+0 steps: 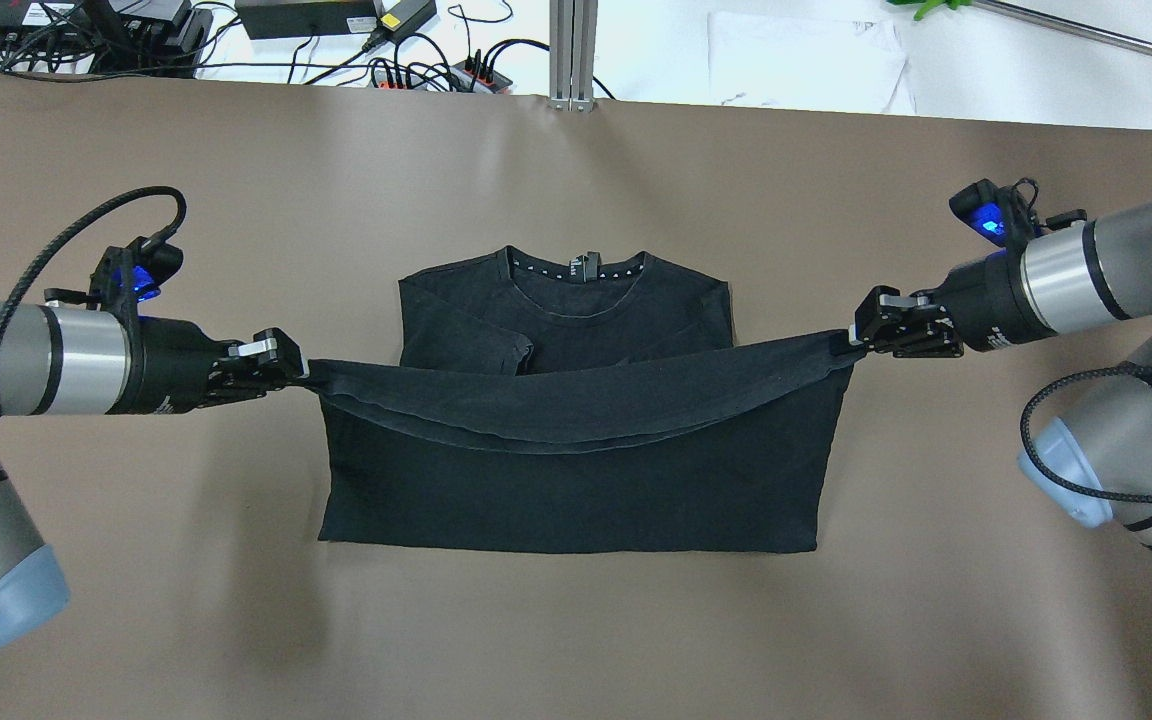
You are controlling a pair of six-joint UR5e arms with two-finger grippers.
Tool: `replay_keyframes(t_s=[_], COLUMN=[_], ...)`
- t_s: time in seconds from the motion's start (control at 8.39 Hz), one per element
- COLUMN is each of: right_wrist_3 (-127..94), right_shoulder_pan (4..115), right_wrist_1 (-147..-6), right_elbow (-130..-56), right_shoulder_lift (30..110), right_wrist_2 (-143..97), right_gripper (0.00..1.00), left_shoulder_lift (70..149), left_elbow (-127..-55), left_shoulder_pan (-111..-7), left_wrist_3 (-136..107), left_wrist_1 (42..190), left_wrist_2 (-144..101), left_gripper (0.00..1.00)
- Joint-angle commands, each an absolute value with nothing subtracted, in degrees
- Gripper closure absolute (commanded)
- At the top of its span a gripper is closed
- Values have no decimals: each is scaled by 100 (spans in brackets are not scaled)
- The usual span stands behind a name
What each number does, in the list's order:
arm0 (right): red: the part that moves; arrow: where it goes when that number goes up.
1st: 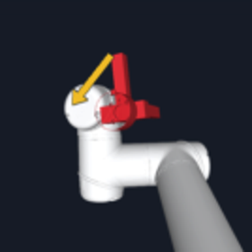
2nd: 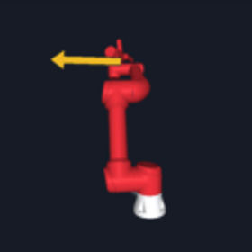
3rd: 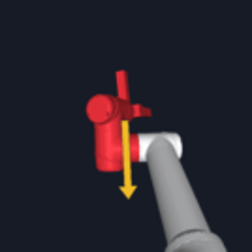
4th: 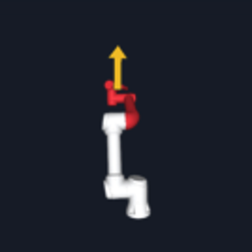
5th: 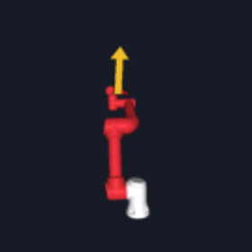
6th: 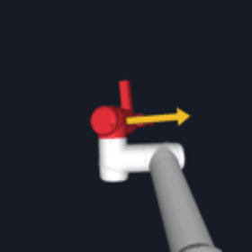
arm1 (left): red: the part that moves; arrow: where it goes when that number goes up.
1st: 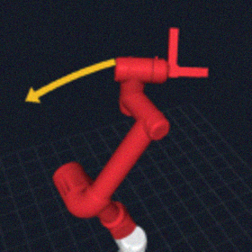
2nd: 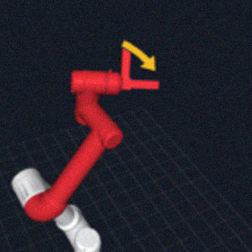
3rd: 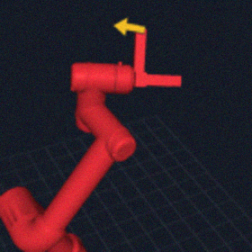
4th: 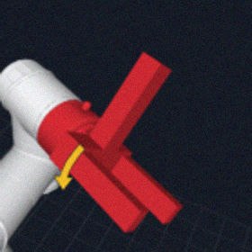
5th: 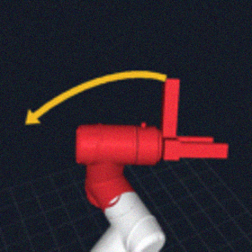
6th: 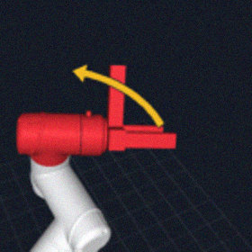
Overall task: Fold clothes
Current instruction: 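Carry the held hem over the chest toward the collar with both grippers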
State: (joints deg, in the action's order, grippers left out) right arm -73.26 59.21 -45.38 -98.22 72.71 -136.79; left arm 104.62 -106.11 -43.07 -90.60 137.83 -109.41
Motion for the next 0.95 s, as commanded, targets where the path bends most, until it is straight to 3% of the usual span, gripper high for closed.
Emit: replay_keyframes(t_s=[0.0,0.83], right_wrist_3=[-7269,-7163], right_shoulder_pan=[5941,5941], right_wrist_1=[-4553,-4544], right_elbow=[-9274,-7648], right_shoulder_lift=[6883,5855], right_wrist_2=[-13404,-12551], right_gripper=[100,100], left_shoulder_lift=[10740,11469], left_elbow=[-10117,-8807], left_shoulder_pan=[-4420,-4930], left_wrist_3=[-8947,-8596], left_wrist_1=[13764,13782], left_wrist_2=[-10811,-10819], left_gripper=[100,100])
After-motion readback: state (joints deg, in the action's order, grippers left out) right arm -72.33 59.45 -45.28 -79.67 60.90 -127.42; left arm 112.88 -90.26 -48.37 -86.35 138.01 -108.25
